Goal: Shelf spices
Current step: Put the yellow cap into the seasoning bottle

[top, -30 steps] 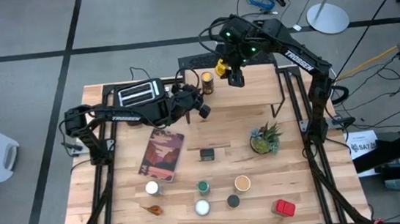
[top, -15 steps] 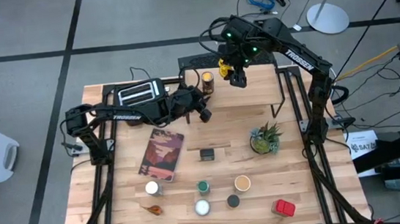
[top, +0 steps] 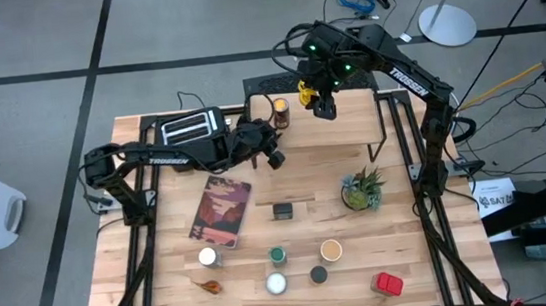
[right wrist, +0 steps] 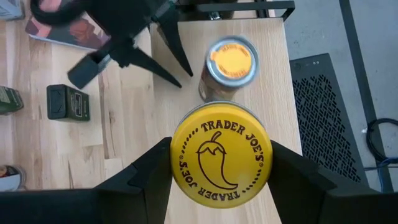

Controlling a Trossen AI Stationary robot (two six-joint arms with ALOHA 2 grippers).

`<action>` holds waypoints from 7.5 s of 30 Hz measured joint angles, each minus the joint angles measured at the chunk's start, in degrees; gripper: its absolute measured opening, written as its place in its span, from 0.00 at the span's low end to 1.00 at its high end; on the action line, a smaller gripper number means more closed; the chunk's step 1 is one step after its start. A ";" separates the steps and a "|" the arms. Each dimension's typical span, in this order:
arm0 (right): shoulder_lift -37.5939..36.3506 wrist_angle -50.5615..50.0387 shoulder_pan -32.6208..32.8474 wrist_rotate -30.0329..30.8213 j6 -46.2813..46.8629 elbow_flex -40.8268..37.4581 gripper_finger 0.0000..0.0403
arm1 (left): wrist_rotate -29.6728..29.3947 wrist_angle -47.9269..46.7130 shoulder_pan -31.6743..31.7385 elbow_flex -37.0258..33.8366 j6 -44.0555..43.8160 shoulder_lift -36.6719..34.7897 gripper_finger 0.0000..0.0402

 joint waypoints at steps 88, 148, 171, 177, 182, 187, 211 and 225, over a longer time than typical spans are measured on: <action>0.04 -2.43 -1.05 0.03 1.54 0.00 0.52 | -0.47 2.36 6.62 16.65 17.67 11.43 0.24; 4.57 -2.65 -0.74 -2.07 3.43 -0.04 0.52 | 3.34 -3.76 5.63 17.05 11.62 8.70 0.24; 4.61 -2.72 -1.11 -3.25 4.66 -5.07 0.52 | 3.31 -6.01 5.44 17.03 11.51 8.35 0.24; 4.24 -2.69 -1.09 -3.31 4.19 -5.07 0.52 | 3.31 -5.93 5.46 17.03 11.51 8.35 0.24; 4.24 -2.68 -0.96 -3.30 3.56 -5.07 0.52 | 3.31 -5.83 5.44 17.00 11.49 8.35 0.24; 4.24 -2.66 -0.70 -3.29 3.07 -5.07 0.52 | 3.31 -5.23 5.44 17.00 11.45 8.35 0.24; 4.26 -2.68 0.96 -3.01 1.07 -5.07 0.54 | 3.33 -2.42 5.51 16.90 9.96 11.26 0.24; 4.26 -2.66 1.70 -3.01 0.21 -5.05 0.54 | 3.33 0.66 5.53 16.94 9.94 11.82 0.24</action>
